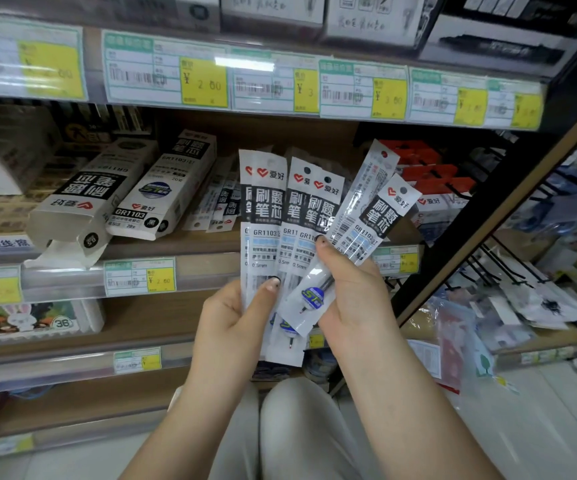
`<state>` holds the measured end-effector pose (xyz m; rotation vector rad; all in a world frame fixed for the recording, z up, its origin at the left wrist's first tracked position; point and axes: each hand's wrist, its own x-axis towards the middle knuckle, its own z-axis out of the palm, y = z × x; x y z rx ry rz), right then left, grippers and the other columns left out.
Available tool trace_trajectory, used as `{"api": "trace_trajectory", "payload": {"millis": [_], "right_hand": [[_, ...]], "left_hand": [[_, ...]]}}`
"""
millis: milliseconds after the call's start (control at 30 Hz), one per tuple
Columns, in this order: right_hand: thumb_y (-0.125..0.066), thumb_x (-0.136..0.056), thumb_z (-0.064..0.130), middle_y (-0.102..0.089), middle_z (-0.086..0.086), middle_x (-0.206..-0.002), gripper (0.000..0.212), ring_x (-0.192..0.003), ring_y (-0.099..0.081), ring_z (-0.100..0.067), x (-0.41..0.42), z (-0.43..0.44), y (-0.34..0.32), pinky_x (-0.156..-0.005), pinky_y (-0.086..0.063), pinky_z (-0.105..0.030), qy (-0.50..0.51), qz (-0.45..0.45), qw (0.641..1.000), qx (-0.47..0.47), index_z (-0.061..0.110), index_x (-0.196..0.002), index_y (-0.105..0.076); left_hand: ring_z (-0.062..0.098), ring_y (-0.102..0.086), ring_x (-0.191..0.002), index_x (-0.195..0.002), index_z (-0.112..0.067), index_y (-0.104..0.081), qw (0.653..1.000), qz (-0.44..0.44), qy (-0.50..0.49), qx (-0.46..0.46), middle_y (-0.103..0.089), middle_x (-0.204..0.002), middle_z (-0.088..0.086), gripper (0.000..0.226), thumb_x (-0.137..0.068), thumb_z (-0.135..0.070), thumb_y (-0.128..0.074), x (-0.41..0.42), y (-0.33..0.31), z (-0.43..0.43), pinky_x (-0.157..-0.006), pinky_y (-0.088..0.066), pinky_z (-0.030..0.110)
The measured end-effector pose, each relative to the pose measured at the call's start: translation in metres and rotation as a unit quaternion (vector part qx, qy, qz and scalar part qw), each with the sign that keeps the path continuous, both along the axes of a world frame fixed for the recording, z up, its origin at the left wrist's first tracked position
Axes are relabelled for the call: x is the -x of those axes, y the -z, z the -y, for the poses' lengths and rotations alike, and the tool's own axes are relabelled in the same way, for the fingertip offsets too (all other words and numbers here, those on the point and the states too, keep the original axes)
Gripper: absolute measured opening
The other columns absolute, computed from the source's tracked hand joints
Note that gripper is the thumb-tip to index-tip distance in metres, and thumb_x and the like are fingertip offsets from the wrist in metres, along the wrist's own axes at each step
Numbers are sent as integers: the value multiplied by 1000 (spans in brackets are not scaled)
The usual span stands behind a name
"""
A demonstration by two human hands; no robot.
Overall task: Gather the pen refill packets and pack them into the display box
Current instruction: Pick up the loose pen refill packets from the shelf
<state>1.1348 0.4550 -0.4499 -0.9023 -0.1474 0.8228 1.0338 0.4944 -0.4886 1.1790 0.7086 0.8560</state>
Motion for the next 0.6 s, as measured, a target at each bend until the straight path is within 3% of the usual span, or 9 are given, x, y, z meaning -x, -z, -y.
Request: {"api": "trace_trajectory", "payload": {"millis": [67, 200, 333, 433, 533, 600], "right_hand": [[-54, -90, 0, -70, -7, -88, 23, -71, -69, -18, 1, -2, -1, -66, -59, -36, 6, 4, 1000, 12, 9, -110, -61], [-55, -89, 1, -69, -8, -90, 22, -72, -69, -18, 2, -5, -2, -66, -59, -38, -3, 5, 1000, 14, 9, -109, -61], [-57, -89, 4, -70, -7, -88, 17, -69, -70, -17, 1, -7, -2, -63, -59, -36, -13, 1, 999, 29, 10, -104, -63], [-56, -89, 4, -72, -6, -84, 15, -68, -70, -16, -1, -6, -1, -61, -59, -35, -35, 6, 999, 34, 13, -99, -64], [-57, -89, 6, -71, -11, -98, 22, -77, -70, -21, -1, -6, 0, -72, -58, -41, -34, 8, 998, 54, 10, -110, -62], [-57, -90, 8, -72, -11, -98, 23, -77, -70, -21, -2, -6, 1, -71, -58, -40, -31, 2, 998, 63, 10, -112, -62]], "left_hand": [[24, -71, -81, -85, -23, -75, 1000, -1, 19, -11, -75, -86, 6, 8, -81, -24, -68, 1, -3, 0, -72, -57, 47], [20, -69, -70, -79, -26, -76, 1000, -10, 22, -4, -75, -78, 6, 23, -83, -6, -64, 1, -5, -5, -66, -57, 47], [18, -70, -67, -77, -25, -77, 999, 13, 21, 22, -75, -78, 7, 27, -85, -6, -60, 1, -6, -8, -56, -57, 34], [19, -70, -68, -78, -27, -76, 999, 13, 19, 27, -75, -79, 8, 23, -82, -11, -61, 3, -5, -11, -56, -55, 34], [19, -70, -68, -78, -27, -76, 1000, 4, 4, 22, -75, -80, 6, 28, -87, -6, -59, 3, -3, -13, -56, -55, 35], [21, -71, -71, -80, -27, -76, 1000, -5, -11, 20, -75, -82, 6, 28, -87, -5, -60, 4, -1, -14, -62, -57, 40]]}}
